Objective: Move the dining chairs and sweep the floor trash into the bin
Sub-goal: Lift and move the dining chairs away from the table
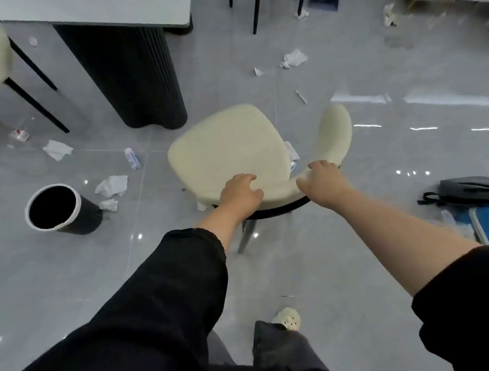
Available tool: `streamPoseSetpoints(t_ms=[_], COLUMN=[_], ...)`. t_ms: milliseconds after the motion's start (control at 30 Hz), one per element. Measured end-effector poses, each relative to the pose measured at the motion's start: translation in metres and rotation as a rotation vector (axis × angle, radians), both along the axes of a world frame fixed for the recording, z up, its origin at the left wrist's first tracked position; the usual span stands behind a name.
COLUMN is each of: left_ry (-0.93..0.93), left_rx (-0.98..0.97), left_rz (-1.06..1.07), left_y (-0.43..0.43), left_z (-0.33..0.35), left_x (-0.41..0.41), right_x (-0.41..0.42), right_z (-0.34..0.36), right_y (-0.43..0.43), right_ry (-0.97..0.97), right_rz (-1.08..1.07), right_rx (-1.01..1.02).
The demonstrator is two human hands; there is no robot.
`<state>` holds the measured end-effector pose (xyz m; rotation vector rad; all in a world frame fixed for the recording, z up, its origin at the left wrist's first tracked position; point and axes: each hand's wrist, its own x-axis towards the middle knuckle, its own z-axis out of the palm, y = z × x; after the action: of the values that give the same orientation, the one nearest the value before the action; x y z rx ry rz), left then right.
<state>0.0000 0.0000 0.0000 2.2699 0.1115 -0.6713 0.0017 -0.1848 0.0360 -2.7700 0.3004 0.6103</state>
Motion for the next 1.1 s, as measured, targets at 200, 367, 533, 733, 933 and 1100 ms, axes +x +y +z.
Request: streamPoseSetpoints(t_ms=[200,367,533,733,933,1100], left_ry=[0.107,0.156,0.444,0.553,0.886,0.758], left_rx=[-0.001,-0.346,-0.812,-0.851,-0.449,-0.637], left_rz=[0.328,0.661,0.868,0.987,0.764,1.252], left_y=[-0.047,-0.079,-0.086,-0.078,-0.08,-0.093], left_z=[0.003,0.016,0.024,0.015,0.029,0.009], left_x=[0.003,0.024,0.028,0.015,-0.003,-0.004], right_x=[0.025,0.05,0.075,0.073,0.067,0.08], right_z=[-0.015,-0.024,-0.033,-0.045,-0.051,-0.055], right_y=[-0.044,-0.061,-0.056,-0.051,-0.07,-0.086], right_ry=[-0.036,0.228,0.207,0.383,0.564,0.583], right_rz=[-0.364,-0.881,-0.827,-0.899,-0.884,-0.926], right_rx=[0.287,0.575,0.526,0.664,0.776,0.84])
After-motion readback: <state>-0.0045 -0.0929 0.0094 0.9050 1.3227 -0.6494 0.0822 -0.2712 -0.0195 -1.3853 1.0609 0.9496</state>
